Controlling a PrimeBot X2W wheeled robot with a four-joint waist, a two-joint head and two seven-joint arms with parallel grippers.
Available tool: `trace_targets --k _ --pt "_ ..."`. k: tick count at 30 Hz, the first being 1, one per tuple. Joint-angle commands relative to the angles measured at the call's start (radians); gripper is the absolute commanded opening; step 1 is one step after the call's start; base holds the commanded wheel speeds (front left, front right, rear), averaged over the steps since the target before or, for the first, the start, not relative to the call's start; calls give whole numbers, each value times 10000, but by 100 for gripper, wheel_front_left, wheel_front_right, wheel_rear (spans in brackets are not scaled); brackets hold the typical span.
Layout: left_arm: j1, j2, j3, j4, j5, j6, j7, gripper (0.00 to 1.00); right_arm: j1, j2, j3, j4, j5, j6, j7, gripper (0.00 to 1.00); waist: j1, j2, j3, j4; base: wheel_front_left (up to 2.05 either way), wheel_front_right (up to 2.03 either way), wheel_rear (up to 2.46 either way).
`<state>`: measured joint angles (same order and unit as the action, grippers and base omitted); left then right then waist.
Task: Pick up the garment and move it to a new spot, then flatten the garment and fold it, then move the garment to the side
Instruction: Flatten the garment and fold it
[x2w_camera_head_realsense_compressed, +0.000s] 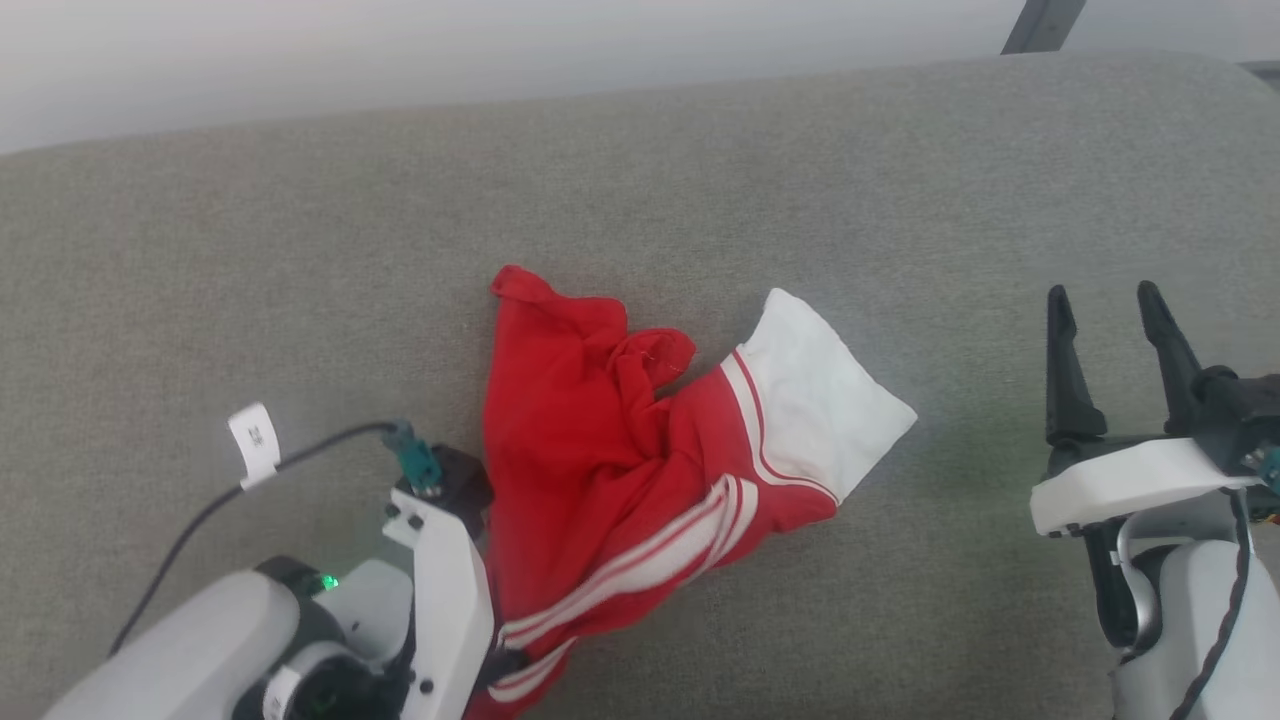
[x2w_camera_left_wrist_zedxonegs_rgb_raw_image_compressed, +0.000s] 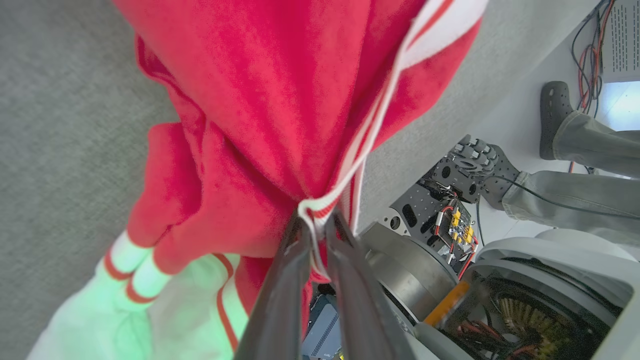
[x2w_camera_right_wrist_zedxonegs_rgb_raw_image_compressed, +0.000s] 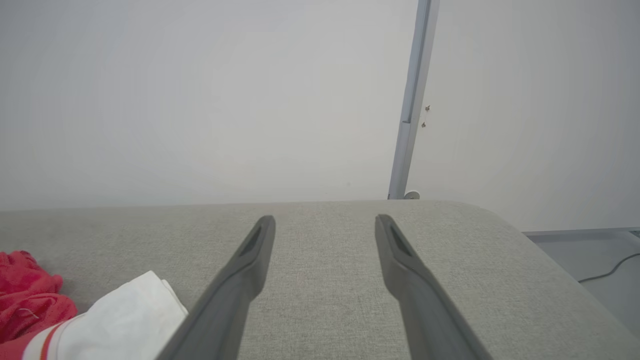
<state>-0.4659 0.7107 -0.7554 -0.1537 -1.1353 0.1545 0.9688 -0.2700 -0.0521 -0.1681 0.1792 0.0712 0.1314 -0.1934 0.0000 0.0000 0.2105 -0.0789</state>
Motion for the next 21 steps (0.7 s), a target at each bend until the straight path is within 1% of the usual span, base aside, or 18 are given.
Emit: trace_targets --k 1,2,3,4,6,10,12,16,18,21 --pt "178 -18 -62 -33 86 8 -123 40 -11 21 38 12 48 -12 29 100 0 0 46 39 0 0 0" --pt "273 -18 -110 12 172 -48 -225 71 -41 19 84 28 40 -14 53 100 0 0 72 58 0 0 0" --pt "320 -10 -157 105 310 -108 -354 89 -84 19 144 45 47 -14 64 100 0 0 94 69 0 0 0" --pt "346 -36 -190 237 418 -153 -492 100 -125 21 207 56 61 -14 58 100 0 0 110 84 0 0 0" --pt "458 -218 -171 611 436 -323 -837 100 -170 19 426 129 76 -12 147 100 0 0 102 119 0 0 0" --pt "517 -288 -32 977 336 -555 -1178 100 -114 -139 871 387 231 -12 405 100 0 0 -78 212 0 0 0" --pt "582 -352 70 1000 193 -639 -1326 100 -39 -325 1119 529 410 -14 617 100 0 0 -218 299 0 0 0" --pt "540 -306 385 837 44 -627 -1652 100 51 -775 1862 800 901 -12 1258 100 0 0 -492 569 0 0 0" --pt "431 -251 532 765 147 -626 -1877 100 41 -1078 2208 941 1231 -12 1621 100 0 0 -598 734 0 0 0" --pt "224 -210 907 830 335 -781 -2501 100 -83 -1494 2722 1112 1742 -12 2170 100 0 0 -708 1012 0 0 0"
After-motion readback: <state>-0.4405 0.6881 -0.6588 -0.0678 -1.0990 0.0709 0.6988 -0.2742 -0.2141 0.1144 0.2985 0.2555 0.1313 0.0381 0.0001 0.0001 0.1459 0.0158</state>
